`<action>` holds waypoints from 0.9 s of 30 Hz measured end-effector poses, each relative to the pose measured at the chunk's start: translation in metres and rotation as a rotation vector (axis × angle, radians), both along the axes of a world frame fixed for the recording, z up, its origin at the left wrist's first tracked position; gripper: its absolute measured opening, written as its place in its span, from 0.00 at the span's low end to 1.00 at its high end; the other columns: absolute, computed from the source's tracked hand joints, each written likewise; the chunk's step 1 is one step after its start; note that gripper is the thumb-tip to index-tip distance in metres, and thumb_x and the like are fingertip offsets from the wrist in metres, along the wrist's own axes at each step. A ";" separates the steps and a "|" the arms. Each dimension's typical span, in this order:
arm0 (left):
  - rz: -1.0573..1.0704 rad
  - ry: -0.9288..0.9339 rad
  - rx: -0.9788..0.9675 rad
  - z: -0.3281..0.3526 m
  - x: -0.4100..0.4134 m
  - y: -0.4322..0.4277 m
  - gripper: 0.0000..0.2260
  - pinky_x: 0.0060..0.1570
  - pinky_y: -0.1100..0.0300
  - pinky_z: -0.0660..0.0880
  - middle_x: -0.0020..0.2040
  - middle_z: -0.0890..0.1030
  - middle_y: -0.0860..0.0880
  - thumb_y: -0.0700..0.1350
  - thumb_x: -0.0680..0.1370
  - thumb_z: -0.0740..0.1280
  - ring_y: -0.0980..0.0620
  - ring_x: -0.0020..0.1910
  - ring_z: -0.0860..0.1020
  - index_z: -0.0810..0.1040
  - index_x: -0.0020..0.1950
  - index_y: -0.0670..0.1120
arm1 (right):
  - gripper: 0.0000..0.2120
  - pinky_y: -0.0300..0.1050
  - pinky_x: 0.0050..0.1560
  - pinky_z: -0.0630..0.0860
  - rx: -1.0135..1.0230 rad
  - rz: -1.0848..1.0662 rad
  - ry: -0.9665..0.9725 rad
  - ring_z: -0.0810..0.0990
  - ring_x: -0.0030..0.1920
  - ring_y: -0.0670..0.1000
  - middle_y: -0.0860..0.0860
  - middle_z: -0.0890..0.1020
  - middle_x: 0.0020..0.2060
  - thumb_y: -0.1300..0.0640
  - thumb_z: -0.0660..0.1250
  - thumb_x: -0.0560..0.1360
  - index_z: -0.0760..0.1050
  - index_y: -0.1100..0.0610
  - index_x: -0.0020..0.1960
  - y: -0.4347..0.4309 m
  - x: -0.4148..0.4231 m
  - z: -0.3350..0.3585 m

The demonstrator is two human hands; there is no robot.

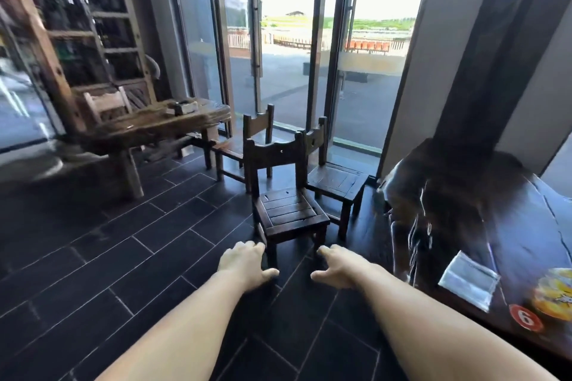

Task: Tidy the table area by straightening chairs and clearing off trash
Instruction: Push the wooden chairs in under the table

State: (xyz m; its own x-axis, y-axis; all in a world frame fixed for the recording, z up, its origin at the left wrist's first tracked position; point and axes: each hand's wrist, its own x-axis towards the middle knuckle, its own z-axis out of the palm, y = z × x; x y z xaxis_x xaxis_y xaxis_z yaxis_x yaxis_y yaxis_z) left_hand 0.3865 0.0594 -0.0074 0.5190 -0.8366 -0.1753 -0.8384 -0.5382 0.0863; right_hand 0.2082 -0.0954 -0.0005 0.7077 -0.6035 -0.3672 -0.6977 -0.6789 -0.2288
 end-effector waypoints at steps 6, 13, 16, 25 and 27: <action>0.096 0.016 0.008 0.004 0.070 0.027 0.30 0.63 0.49 0.72 0.71 0.70 0.50 0.63 0.77 0.63 0.47 0.70 0.67 0.64 0.74 0.50 | 0.30 0.54 0.61 0.74 -0.003 0.097 -0.019 0.75 0.64 0.57 0.51 0.73 0.60 0.33 0.63 0.69 0.68 0.49 0.65 0.012 0.085 -0.003; 0.177 0.016 0.059 0.005 0.121 0.045 0.30 0.61 0.50 0.73 0.69 0.71 0.50 0.64 0.77 0.63 0.48 0.69 0.69 0.64 0.75 0.51 | 0.31 0.51 0.61 0.73 -0.007 0.173 -0.034 0.75 0.64 0.56 0.52 0.73 0.62 0.35 0.65 0.71 0.69 0.49 0.68 0.017 0.147 -0.003; 0.194 0.036 0.068 0.007 0.137 0.044 0.30 0.60 0.51 0.74 0.69 0.71 0.51 0.64 0.77 0.63 0.48 0.68 0.71 0.64 0.75 0.51 | 0.30 0.51 0.61 0.73 -0.013 0.206 -0.057 0.75 0.64 0.56 0.52 0.74 0.61 0.34 0.64 0.68 0.70 0.50 0.63 0.010 0.173 -0.004; 0.247 0.039 0.064 0.001 0.201 0.002 0.30 0.59 0.51 0.75 0.70 0.70 0.52 0.64 0.76 0.63 0.48 0.69 0.72 0.63 0.75 0.52 | 0.25 0.52 0.58 0.74 -0.016 0.288 -0.040 0.76 0.62 0.59 0.55 0.76 0.58 0.37 0.65 0.71 0.71 0.53 0.59 -0.041 0.247 -0.006; 0.254 0.037 0.064 0.001 0.219 -0.016 0.30 0.60 0.51 0.74 0.70 0.70 0.52 0.64 0.76 0.63 0.48 0.69 0.72 0.63 0.75 0.52 | 0.25 0.51 0.57 0.73 -0.013 0.294 -0.038 0.76 0.61 0.59 0.55 0.76 0.58 0.37 0.65 0.71 0.71 0.53 0.60 -0.060 0.268 -0.007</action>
State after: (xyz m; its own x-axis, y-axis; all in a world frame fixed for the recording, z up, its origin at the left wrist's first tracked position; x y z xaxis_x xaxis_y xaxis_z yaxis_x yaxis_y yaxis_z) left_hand 0.6056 0.0437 -0.0069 0.7034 -0.6666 -0.2467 -0.6723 -0.7366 0.0735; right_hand 0.4760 -0.1557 -0.0078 0.8658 -0.3756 -0.3307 -0.4622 -0.8536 -0.2405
